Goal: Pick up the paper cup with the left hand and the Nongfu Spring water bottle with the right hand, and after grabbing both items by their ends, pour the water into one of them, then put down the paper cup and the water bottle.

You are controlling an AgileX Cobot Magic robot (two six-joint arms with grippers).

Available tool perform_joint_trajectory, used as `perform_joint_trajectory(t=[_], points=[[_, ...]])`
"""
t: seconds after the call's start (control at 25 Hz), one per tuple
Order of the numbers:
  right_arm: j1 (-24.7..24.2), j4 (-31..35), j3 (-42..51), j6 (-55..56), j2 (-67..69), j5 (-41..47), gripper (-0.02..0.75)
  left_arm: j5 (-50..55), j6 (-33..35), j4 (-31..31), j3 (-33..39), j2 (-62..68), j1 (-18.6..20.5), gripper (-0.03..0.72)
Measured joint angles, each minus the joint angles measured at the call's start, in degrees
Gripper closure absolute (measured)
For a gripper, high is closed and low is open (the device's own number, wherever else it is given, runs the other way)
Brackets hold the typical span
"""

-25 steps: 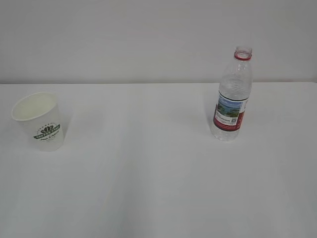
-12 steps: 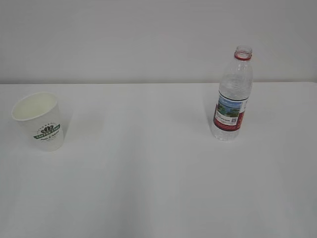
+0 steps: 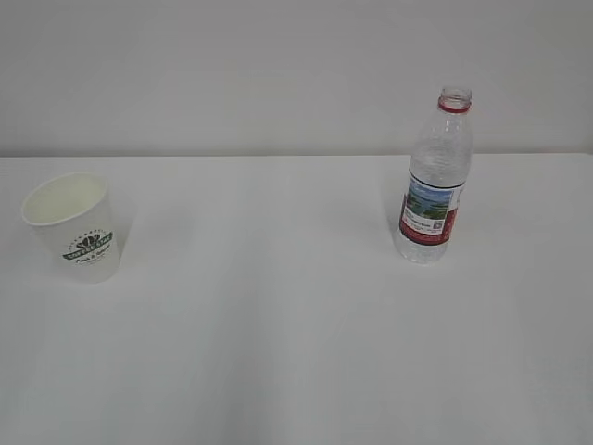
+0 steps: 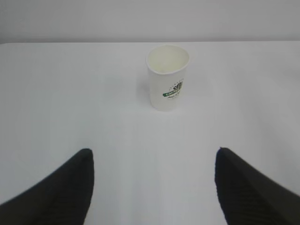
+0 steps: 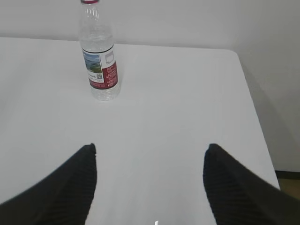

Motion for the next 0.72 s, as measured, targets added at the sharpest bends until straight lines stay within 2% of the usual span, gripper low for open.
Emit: perform_joint_trajectory(t=[0.72], points=[[0.00, 0.50, -1.79, -0.47, 6.02, -6.74, 0.203, -10.99, 0.00, -0.04, 0.00, 6.32, 0.00, 0.101]])
